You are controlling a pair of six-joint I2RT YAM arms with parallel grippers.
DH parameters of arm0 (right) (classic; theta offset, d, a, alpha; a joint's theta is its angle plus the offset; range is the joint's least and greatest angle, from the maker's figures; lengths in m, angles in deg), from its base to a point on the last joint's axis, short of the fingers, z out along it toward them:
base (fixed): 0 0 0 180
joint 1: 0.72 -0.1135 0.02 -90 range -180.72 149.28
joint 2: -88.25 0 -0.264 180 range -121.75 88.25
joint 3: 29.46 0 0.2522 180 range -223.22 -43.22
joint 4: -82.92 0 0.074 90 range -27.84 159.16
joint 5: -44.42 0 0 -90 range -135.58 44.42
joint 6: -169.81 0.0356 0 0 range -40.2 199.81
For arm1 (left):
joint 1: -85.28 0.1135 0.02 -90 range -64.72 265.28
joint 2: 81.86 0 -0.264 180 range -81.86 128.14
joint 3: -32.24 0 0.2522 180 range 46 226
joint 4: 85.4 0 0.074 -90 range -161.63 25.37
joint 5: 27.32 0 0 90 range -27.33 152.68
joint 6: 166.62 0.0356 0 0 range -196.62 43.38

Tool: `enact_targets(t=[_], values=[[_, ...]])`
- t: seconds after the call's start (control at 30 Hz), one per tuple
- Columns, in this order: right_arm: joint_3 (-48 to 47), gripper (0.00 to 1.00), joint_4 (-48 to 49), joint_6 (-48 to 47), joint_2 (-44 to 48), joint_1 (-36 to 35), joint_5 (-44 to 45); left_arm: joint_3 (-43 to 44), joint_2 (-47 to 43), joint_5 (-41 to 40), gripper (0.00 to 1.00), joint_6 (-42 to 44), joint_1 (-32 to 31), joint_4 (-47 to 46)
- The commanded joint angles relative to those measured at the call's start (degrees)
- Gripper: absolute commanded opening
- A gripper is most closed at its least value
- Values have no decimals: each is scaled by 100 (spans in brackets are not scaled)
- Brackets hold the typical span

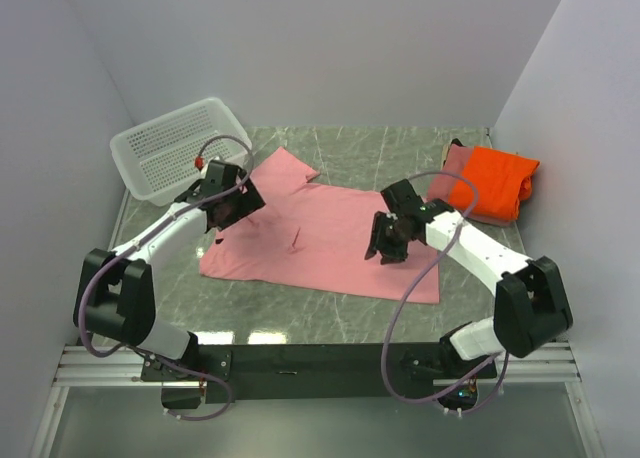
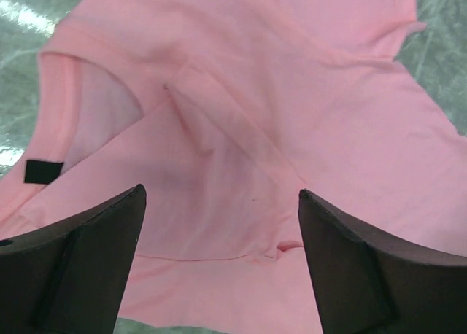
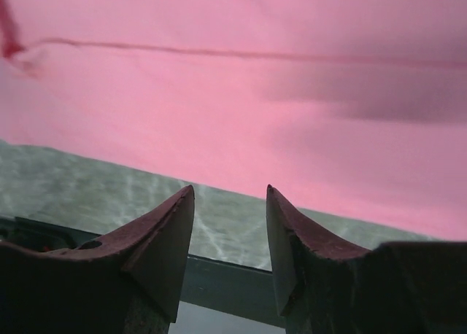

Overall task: Fold and stack the t-shirts
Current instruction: Fold the tshirt

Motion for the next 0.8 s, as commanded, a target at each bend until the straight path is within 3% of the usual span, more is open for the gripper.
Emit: enact_targets(t=[0.0,0.37,0.77], values=[[-698,51,260,-130,-470,-177,-130,-463,-77,172,91,137,169,-268],[-3316,40,418,-192,-2905,-915,-517,-887,292,446,93,-135,319,-981],[-4451,40,849,-34,-4330,-1531,-325,-1256,283,498,94,-214,486,-1086]])
